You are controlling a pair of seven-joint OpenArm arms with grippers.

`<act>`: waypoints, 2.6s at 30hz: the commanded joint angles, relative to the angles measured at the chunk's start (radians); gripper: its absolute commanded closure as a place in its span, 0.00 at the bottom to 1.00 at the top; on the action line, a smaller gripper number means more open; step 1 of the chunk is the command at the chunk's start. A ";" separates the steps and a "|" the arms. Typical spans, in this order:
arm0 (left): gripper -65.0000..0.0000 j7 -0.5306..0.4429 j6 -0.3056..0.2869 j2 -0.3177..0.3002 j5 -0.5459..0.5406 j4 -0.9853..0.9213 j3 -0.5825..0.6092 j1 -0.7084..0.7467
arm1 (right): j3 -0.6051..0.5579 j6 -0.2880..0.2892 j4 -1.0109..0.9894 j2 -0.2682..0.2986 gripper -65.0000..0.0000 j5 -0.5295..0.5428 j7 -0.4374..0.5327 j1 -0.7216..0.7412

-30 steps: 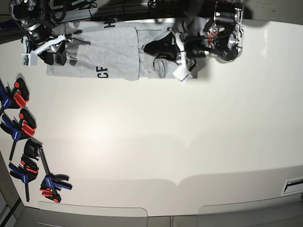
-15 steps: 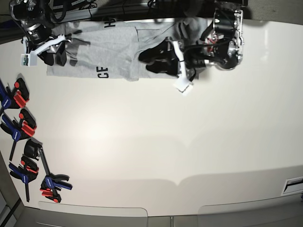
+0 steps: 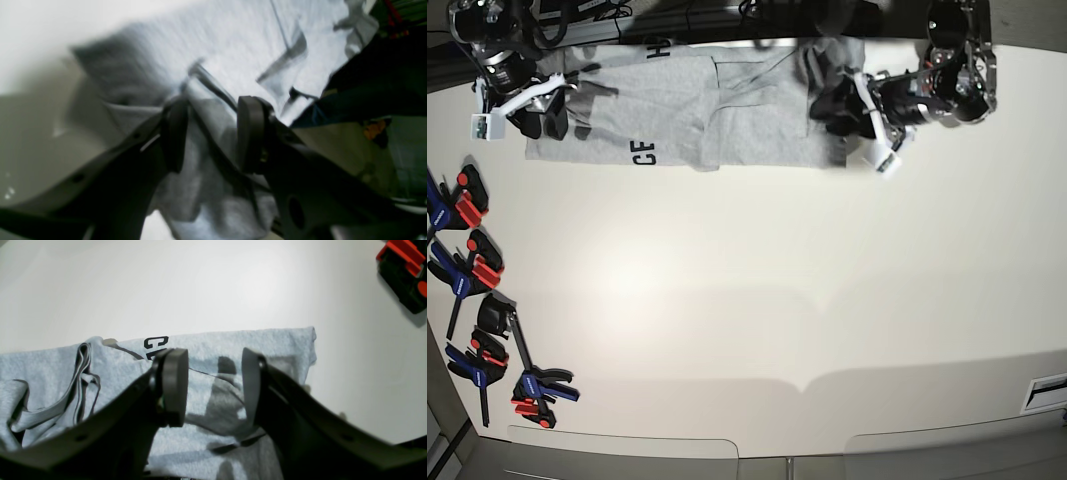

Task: Fold the T-shirt properly
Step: 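Press and smooth the folded end with the left gripper, then release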

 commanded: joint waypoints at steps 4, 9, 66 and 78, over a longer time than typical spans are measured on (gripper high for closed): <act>0.64 -0.056 -0.006 0.001 0.047 0.017 0.046 -0.009 | 0.004 -0.005 0.019 0.008 0.62 0.018 0.027 0.000; 0.62 -0.084 -0.006 0.001 0.117 0.016 0.117 -0.008 | 0.004 -0.005 0.019 0.008 0.62 0.018 0.027 0.000; 0.96 -0.199 -0.006 -0.043 0.191 0.216 0.344 -0.069 | 0.004 -0.005 0.019 0.008 0.62 0.017 0.032 0.000; 1.00 -0.238 0.037 -0.027 0.214 -0.066 0.430 -0.075 | 0.004 -0.005 0.019 0.008 0.62 0.018 0.034 0.000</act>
